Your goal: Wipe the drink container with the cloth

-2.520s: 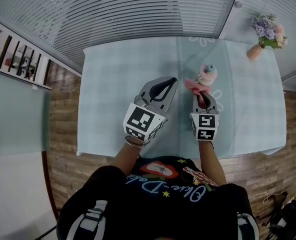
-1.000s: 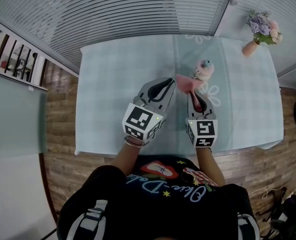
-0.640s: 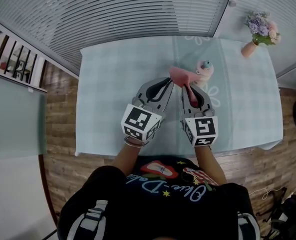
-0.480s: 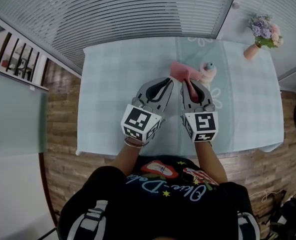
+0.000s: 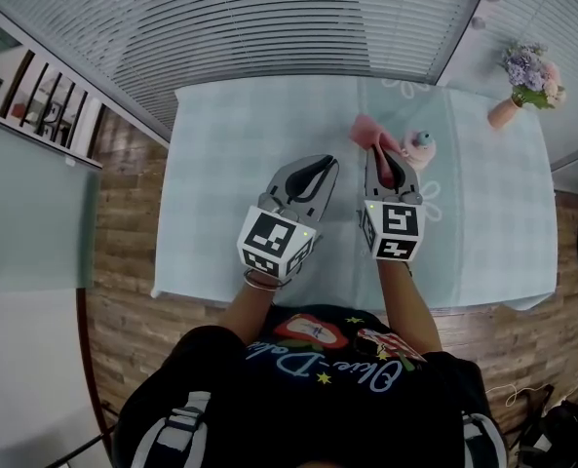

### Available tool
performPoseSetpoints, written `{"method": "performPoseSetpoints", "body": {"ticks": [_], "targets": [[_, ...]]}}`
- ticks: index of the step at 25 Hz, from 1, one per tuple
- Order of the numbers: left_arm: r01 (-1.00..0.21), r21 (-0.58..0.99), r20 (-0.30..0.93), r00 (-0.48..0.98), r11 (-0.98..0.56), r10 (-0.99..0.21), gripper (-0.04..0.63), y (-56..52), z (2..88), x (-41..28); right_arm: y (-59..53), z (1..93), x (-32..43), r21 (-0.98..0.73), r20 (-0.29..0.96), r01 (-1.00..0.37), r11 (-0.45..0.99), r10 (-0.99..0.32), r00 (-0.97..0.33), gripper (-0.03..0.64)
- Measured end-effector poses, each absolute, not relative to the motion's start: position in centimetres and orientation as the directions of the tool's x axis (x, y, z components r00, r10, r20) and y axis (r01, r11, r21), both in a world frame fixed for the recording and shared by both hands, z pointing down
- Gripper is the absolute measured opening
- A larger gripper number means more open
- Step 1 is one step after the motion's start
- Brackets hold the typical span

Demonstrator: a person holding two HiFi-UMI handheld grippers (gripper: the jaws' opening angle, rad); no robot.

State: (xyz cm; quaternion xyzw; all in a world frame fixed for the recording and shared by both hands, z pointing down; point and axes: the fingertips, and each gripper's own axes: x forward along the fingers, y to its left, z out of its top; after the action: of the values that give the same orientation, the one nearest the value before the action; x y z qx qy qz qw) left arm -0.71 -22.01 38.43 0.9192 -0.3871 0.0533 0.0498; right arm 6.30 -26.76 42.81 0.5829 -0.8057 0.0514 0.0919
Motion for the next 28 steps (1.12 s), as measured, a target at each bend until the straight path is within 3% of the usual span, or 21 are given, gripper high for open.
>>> {"method": "performPoseSetpoints", "body": {"ticks": [28], "targets": [[-0.725, 0.056, 0.161, 0.685, -0.686, -0.711, 0.006, -22.4, 39.2, -1.4, -26.2, 47.7, 6.4, 0.05, 0.299, -0.959, 0.279, -0.92, -0.252, 0.012]]}}
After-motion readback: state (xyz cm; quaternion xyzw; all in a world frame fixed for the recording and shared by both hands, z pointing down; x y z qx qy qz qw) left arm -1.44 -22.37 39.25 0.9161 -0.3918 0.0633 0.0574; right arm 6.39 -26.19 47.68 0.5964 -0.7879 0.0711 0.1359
